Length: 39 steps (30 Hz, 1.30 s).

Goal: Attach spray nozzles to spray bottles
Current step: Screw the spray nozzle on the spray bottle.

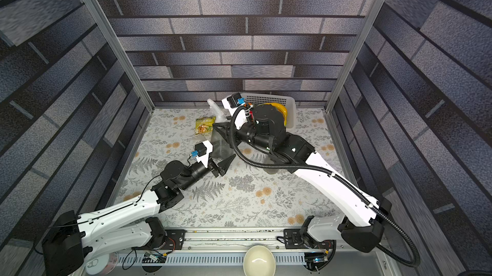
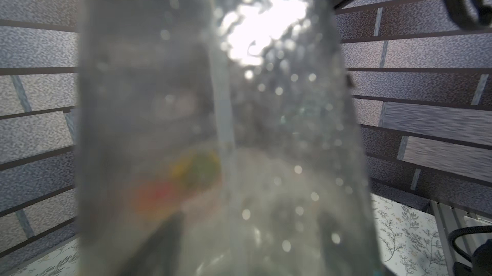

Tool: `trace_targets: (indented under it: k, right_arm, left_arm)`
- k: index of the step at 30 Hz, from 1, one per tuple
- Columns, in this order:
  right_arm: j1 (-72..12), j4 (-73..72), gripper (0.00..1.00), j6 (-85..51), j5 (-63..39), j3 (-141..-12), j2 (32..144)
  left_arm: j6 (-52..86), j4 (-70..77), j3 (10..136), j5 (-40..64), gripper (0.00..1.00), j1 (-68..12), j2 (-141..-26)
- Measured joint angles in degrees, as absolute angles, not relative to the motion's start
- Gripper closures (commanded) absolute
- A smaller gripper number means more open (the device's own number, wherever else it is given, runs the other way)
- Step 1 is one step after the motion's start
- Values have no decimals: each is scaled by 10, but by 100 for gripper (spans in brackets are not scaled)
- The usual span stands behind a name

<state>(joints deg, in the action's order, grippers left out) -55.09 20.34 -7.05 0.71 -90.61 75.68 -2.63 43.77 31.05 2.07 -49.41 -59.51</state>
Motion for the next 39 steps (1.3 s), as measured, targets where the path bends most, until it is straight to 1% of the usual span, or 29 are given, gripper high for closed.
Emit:
trace_targets:
  k: [3,7,9,10,13,16,21,23,28,30,33,35,36,37,39]
  right_arm:
    - [-587,198,83,-76,113,-906,763]
    - [-632,191,79,-82,252,-915,788]
    - [-643,190,72,-86,292,-926,802]
    - [-646,191,68,-88,300,-930,807]
    - [-648,197,52,-92,306,-941,813]
    - [-648,213,40,-87,295,-945,811]
    - [-648,267,30,-85,249,-959,795]
    - [-648,289,28,-86,227,-967,784]
    - [-648,335,27,-88,171,-967,741]
    - [-648,343,33,-86,150,-958,717]
    - [-642,349,46,-75,125,-933,675]
    - [-621,342,59,-62,83,-905,646]
    - [-606,339,62,-58,60,-894,634]
    - [-581,334,62,-56,31,-884,625]
    - [-542,320,61,-52,-23,-874,618]
  left_arm:
    - [-36,450,312,4,39,-494,-608]
    - [-44,463,312,-22,39,-494,-625]
    - [-45,467,312,-33,39,-494,-631]
    - [-45,469,313,-38,39,-494,-632]
    - [-47,472,313,-45,39,-494,-632]
    - [-62,471,312,-30,40,-501,-628]
    - [-69,472,310,-10,40,-502,-603]
    - [-69,472,307,-4,39,-501,-596]
    - [-68,472,305,2,40,-490,-595]
    - [-67,472,305,3,39,-487,-595]
    - [-60,472,305,11,40,-486,-595]
    - [-54,471,305,18,40,-486,-593]
    - [-51,471,305,23,40,-486,-592]
    - [-47,470,305,28,40,-486,-589]
    - [-40,465,305,38,40,-487,-584]
